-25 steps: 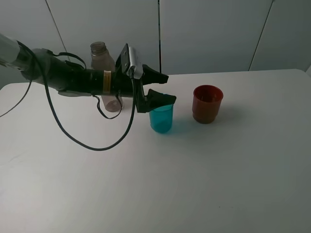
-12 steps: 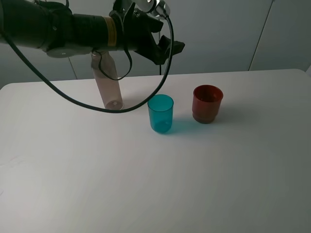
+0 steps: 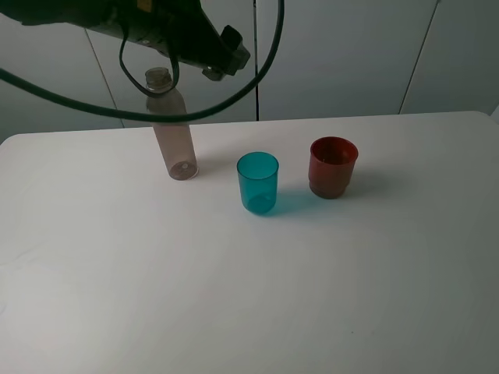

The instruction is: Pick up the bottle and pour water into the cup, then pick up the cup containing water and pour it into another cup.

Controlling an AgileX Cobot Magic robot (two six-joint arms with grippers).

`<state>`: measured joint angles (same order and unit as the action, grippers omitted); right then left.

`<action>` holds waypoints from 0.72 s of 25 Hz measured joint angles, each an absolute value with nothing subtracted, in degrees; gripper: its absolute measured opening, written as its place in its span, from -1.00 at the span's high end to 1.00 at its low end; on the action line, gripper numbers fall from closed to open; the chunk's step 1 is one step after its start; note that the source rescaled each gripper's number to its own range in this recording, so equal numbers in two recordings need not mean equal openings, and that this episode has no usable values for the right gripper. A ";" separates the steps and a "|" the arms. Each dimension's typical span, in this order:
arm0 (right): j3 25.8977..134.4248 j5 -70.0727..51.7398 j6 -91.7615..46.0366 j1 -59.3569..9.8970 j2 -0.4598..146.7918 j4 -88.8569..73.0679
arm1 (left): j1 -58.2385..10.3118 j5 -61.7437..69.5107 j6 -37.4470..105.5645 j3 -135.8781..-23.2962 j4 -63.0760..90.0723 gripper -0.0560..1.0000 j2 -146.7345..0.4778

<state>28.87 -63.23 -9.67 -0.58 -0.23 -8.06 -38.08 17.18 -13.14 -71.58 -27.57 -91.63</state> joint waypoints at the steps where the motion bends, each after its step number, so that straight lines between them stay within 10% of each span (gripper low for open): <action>1: 28.87 -63.23 -9.67 -0.58 -0.23 -8.06 | -38.42 20.04 -13.39 -71.58 -26.95 -0.97 -90.14; 18: 28.87 -63.23 -9.80 -0.58 -0.23 -8.06 | -29.87 43.94 -6.74 -65.07 -7.53 -0.97 -69.88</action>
